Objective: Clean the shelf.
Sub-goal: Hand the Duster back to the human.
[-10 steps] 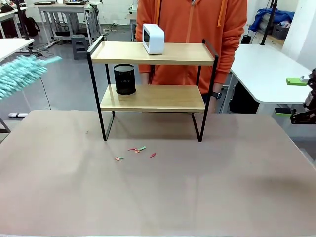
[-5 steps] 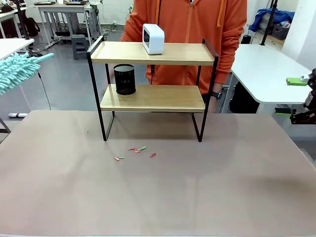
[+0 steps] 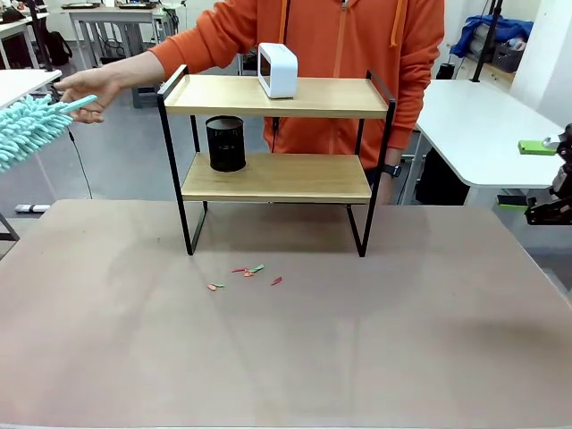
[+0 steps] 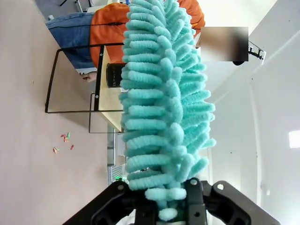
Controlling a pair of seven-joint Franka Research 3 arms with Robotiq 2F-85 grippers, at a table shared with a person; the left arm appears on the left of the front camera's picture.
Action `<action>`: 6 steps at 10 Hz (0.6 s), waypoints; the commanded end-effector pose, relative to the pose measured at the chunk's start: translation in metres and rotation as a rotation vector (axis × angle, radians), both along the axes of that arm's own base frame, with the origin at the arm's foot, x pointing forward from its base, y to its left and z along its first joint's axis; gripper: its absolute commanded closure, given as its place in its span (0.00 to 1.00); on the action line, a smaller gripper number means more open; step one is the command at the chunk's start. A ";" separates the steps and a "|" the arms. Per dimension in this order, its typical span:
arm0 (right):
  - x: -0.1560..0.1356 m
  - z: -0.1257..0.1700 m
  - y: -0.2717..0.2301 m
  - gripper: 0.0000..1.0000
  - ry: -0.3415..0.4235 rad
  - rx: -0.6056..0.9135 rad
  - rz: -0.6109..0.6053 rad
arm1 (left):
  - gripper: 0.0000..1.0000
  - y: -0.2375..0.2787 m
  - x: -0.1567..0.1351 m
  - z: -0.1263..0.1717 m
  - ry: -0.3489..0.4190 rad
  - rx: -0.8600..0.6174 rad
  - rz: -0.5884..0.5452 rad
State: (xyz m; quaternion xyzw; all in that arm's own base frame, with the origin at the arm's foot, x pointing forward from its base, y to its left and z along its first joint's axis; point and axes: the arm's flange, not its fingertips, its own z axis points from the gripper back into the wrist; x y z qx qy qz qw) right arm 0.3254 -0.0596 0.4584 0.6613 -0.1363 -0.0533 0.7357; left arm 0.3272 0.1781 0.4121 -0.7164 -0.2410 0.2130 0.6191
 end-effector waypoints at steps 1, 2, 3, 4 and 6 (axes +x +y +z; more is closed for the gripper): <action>-0.001 0.004 0.000 0.00 0.003 0.007 0.002 | 0.82 -0.003 -0.001 0.002 -0.022 0.005 0.008; -0.001 0.004 0.000 0.00 0.003 0.007 0.002 | 0.82 -0.003 -0.001 0.002 -0.022 0.005 0.008; -0.001 0.004 0.000 0.00 0.003 0.007 0.002 | 0.82 -0.003 -0.001 0.002 -0.022 0.005 0.008; -0.001 0.004 0.000 0.00 0.003 0.007 0.002 | 0.82 -0.003 -0.001 0.002 -0.022 0.005 0.008; -0.001 0.004 0.000 0.00 0.003 0.007 0.002 | 0.82 -0.003 -0.001 0.002 -0.022 0.005 0.008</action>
